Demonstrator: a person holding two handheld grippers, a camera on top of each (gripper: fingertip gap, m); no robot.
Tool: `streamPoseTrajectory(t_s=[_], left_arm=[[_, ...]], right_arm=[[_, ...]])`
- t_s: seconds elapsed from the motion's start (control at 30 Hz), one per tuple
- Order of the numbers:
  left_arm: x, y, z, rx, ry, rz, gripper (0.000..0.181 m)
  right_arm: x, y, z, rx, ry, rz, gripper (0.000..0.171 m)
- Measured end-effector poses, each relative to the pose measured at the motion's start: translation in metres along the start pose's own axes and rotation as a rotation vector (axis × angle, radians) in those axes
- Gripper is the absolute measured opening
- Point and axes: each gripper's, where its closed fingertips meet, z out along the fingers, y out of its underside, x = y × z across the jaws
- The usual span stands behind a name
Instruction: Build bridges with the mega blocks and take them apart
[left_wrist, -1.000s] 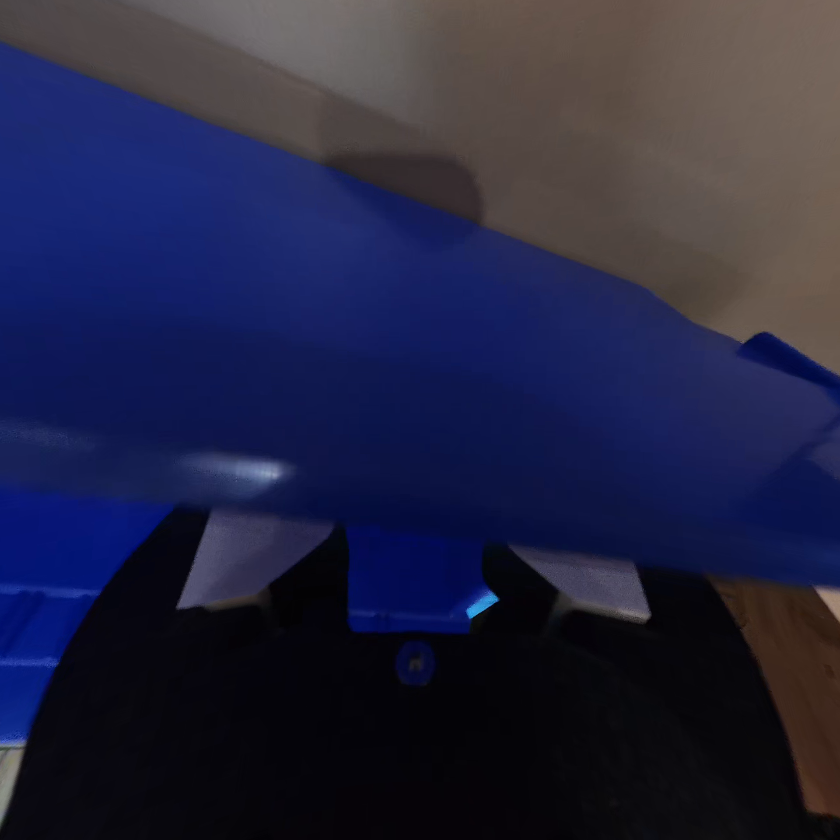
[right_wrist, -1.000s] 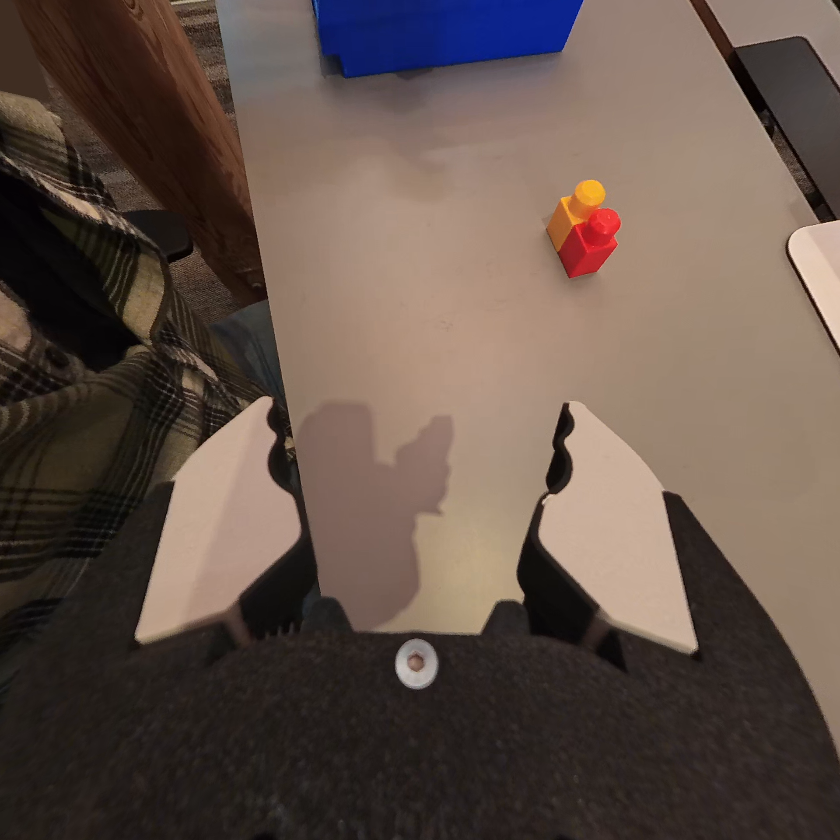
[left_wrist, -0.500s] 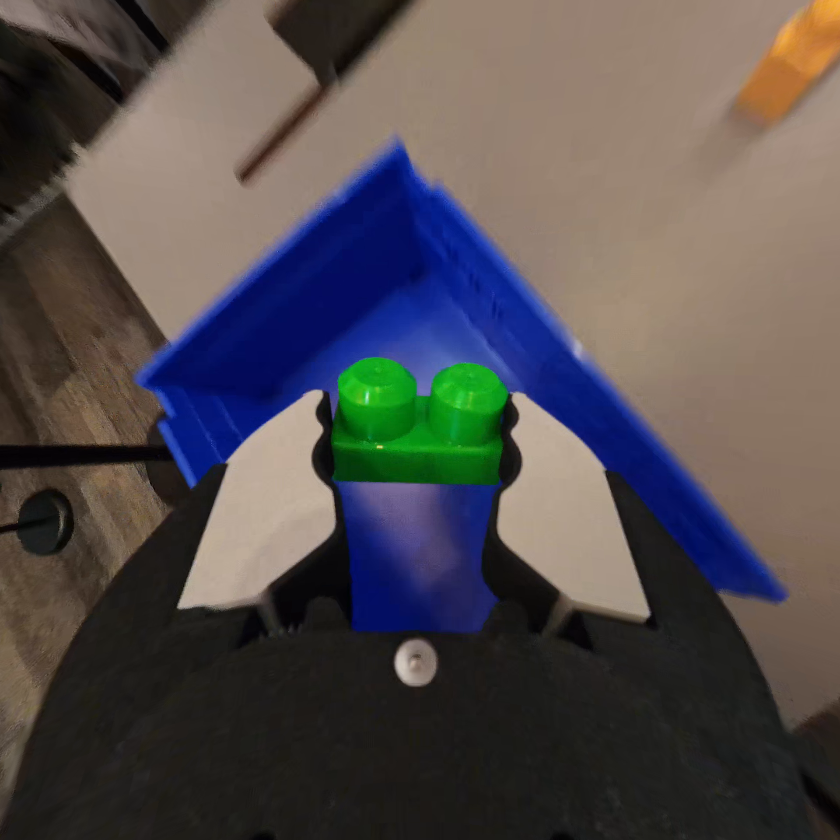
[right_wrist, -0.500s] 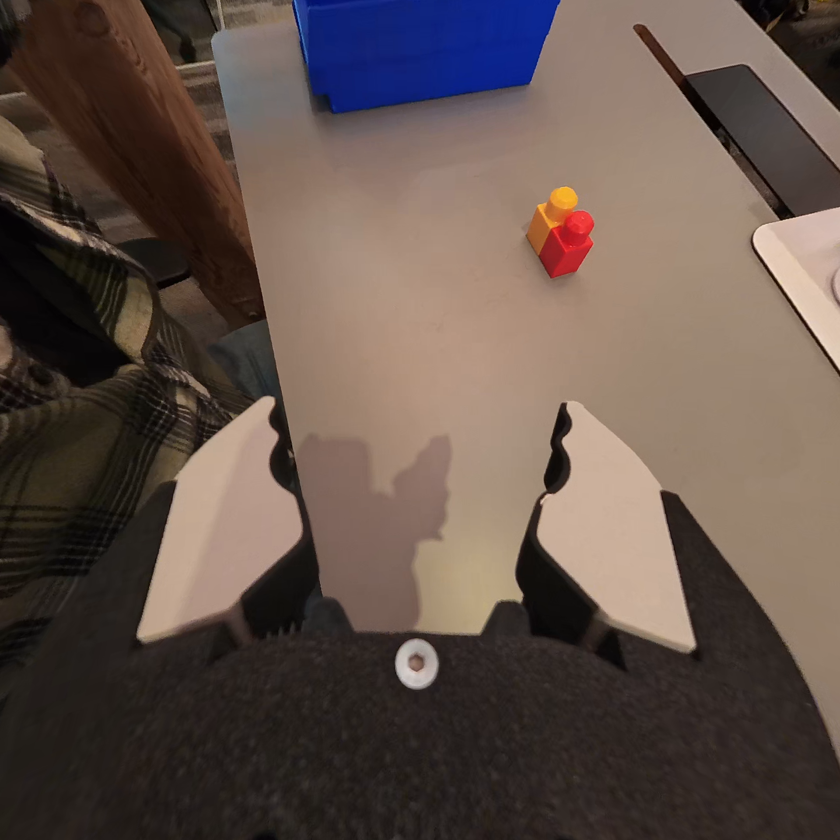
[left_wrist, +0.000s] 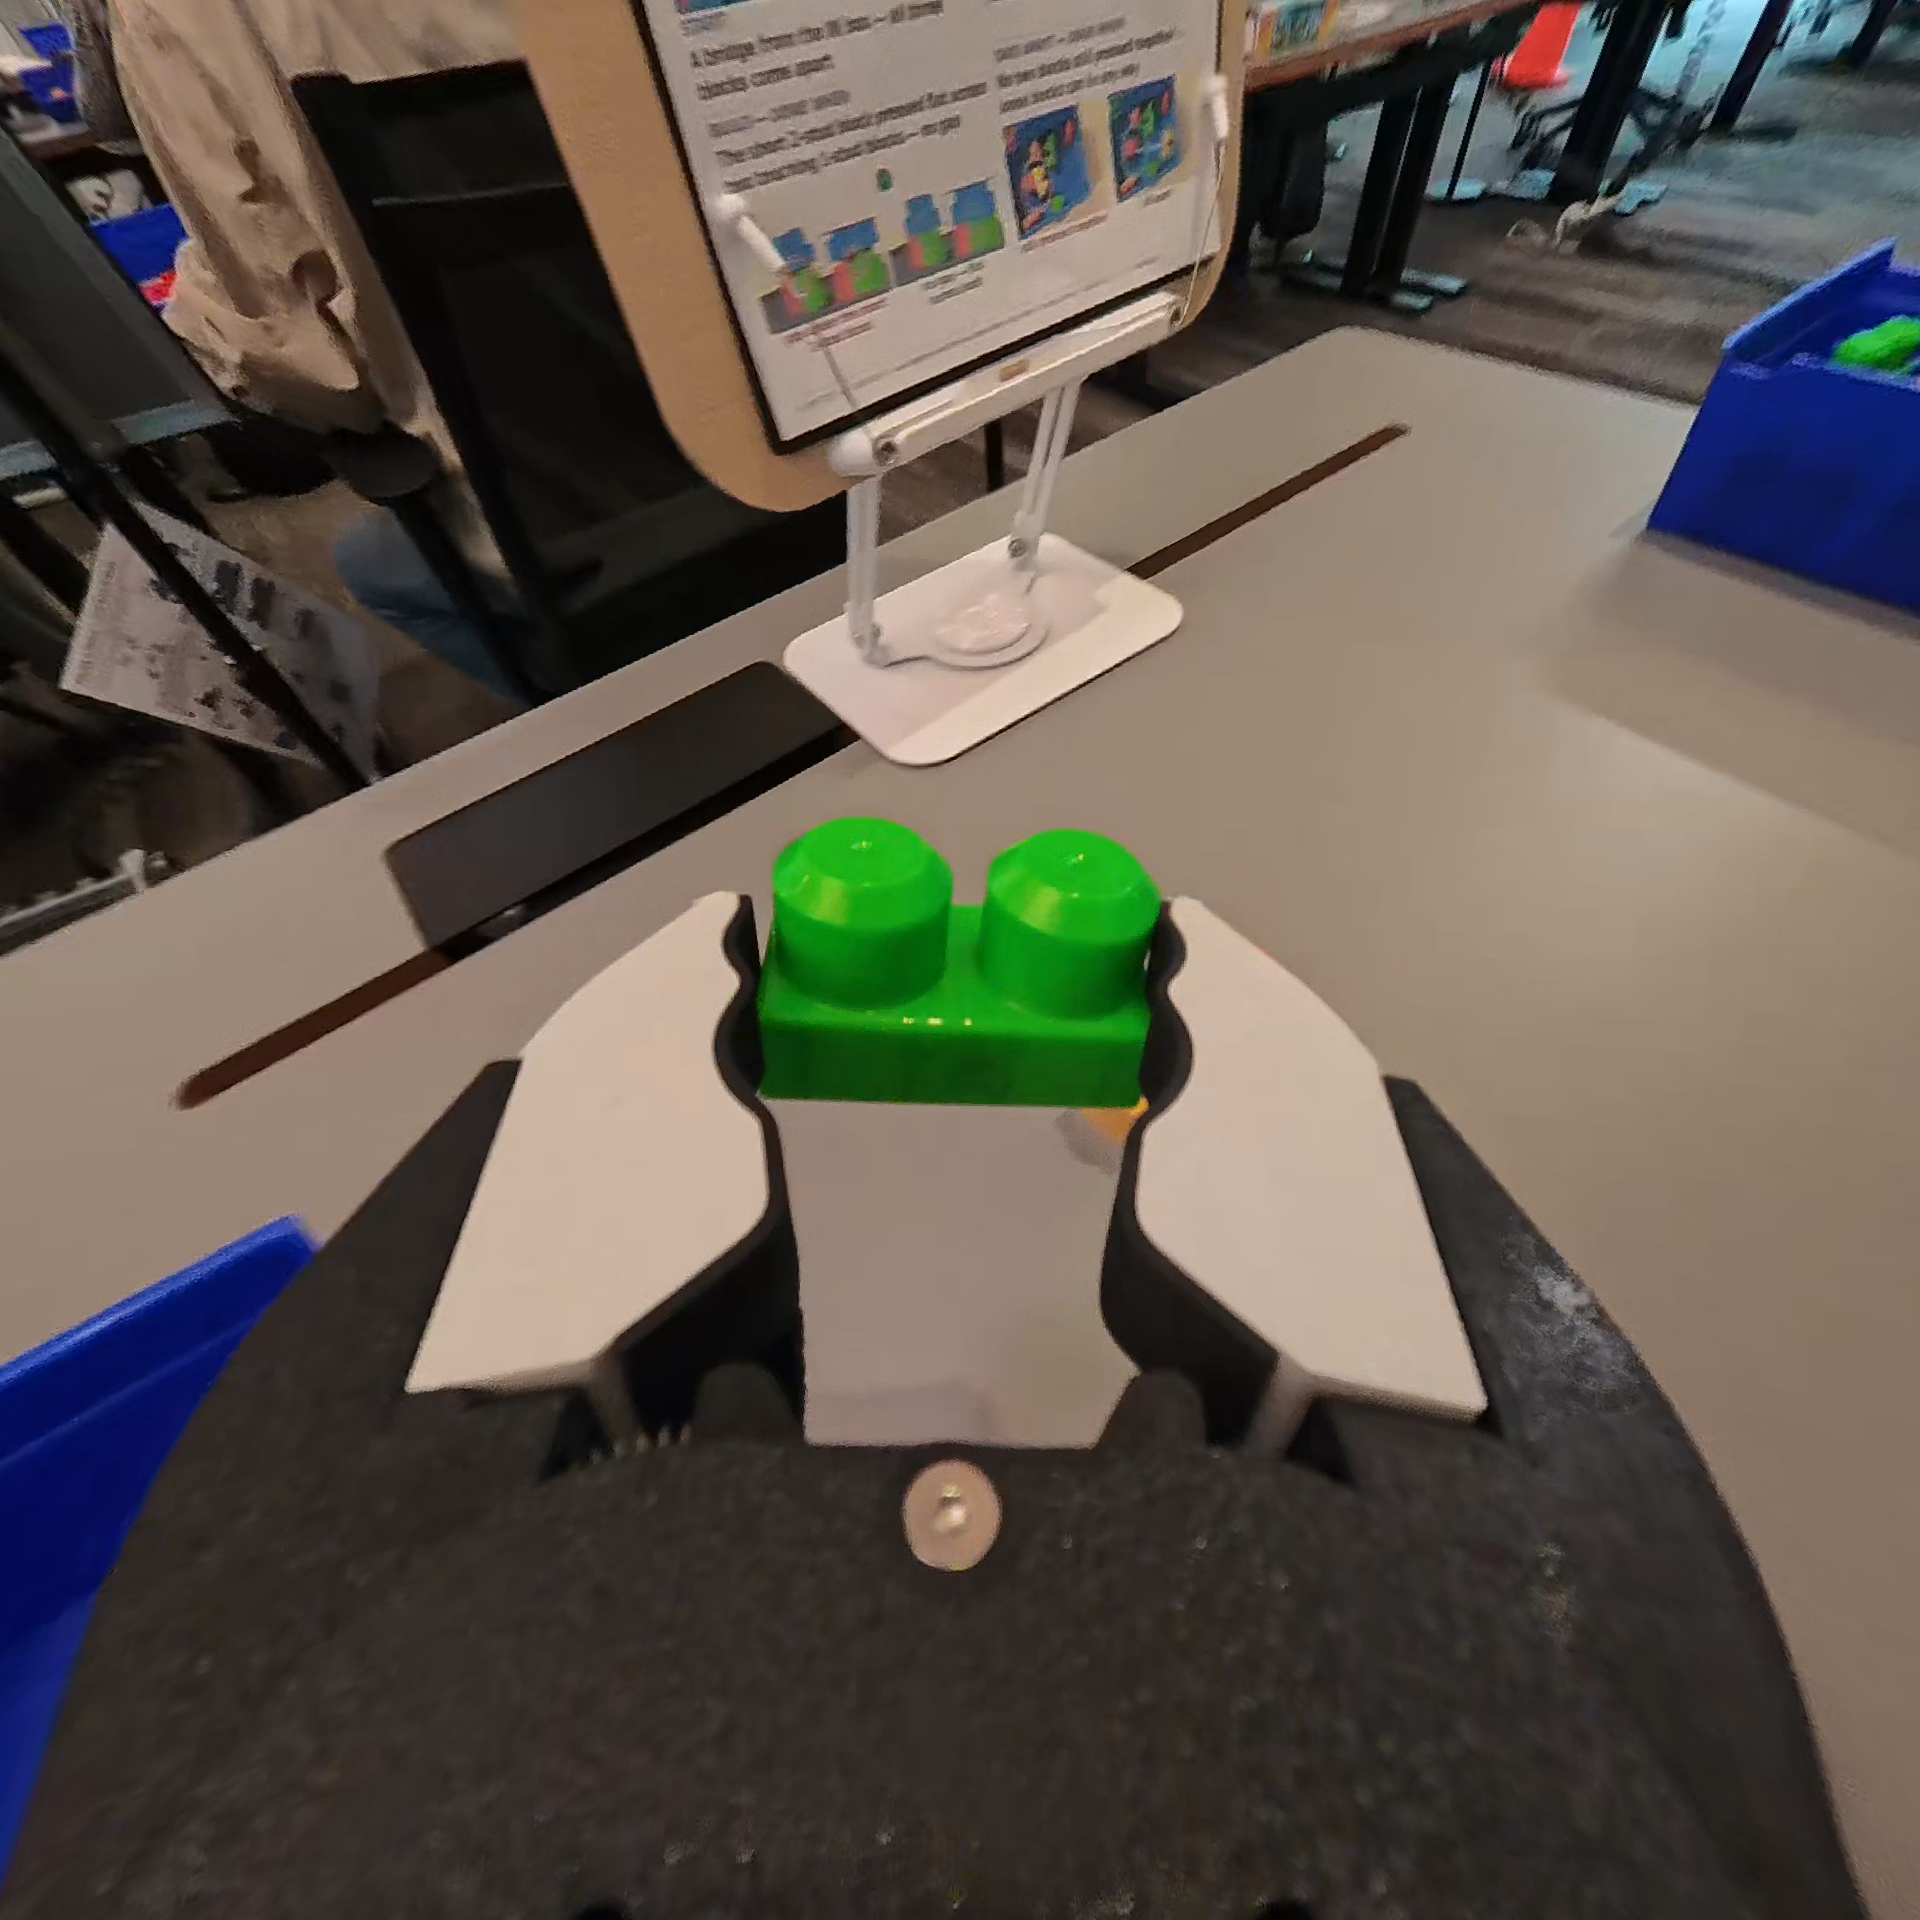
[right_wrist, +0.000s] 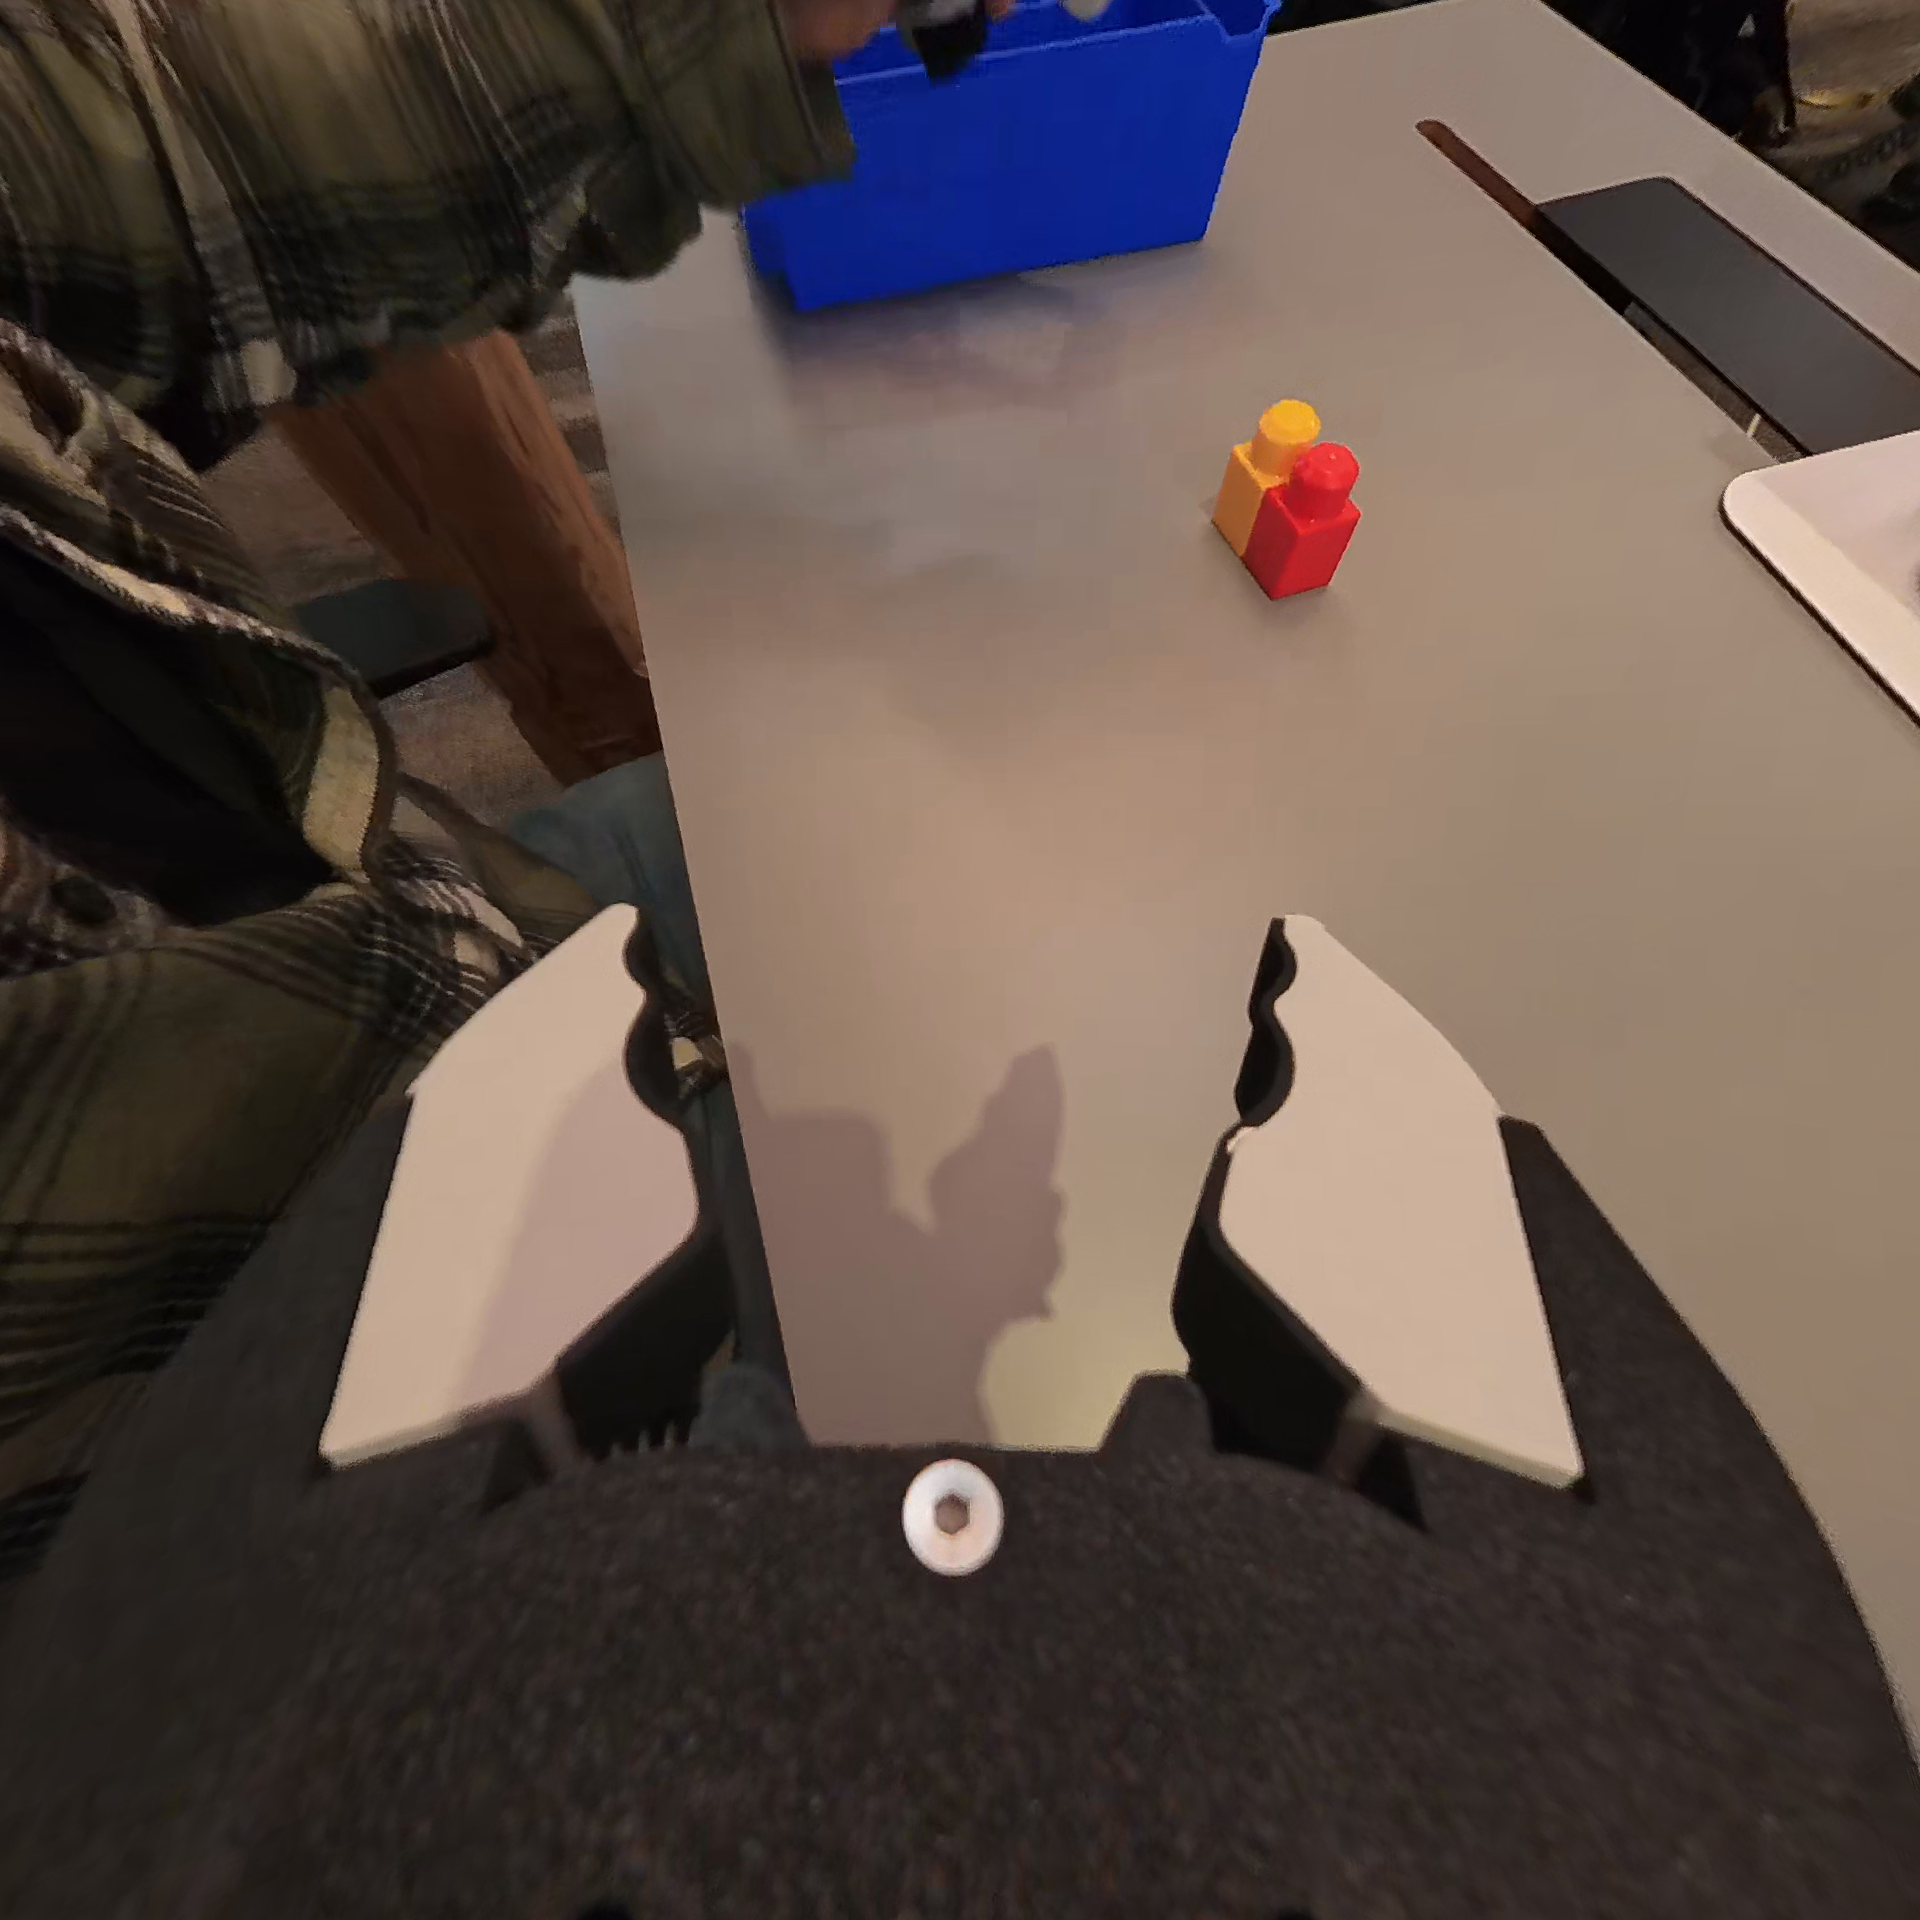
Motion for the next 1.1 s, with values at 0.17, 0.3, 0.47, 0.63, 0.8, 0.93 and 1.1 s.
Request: streamPoseTrajectory(t_s=[0.17, 0.3, 0.47, 0.63, 0.8, 0.93, 1.1], left_arm=[[0.029, 0.003, 0.036, 0.115, -0.07, -0.159, 0.072], [0.039, 0.009, 0.049, 0.201, -0.237, -0.244, 0.072], [0.05, 0.028, 0.064, 0.181, -0.374, -0.318, 0.072], [0.063, 0.044, 0.082, 0.138, -0.439, -0.386, 0.072], [0.061, 0.043, 0.084, 0.155, -0.532, -0.354, 0.072], [0.062, 0.05, 0.09, 0.125, -0.574, -0.337, 0.072], [0.067, 0.056, 0.101, 0.084, -0.582, -0.324, 0.072]], right_arm=[[0.003, 0.009, -0.01, 0.049, 0.002, 0.034, 0.107], [0.003, 0.016, -0.012, 0.083, -0.019, 0.05, 0.107], [0.005, 0.027, -0.012, 0.095, -0.039, 0.041, 0.107], [0.006, 0.032, -0.016, 0.133, -0.073, 0.036, 0.106], [0.005, 0.036, -0.025, 0.179, -0.092, 0.029, 0.104], [0.005, 0.042, -0.03, 0.207, -0.102, 0.035, 0.103], [0.007, 0.047, -0.035, 0.236, -0.124, 0.049, 0.096]])
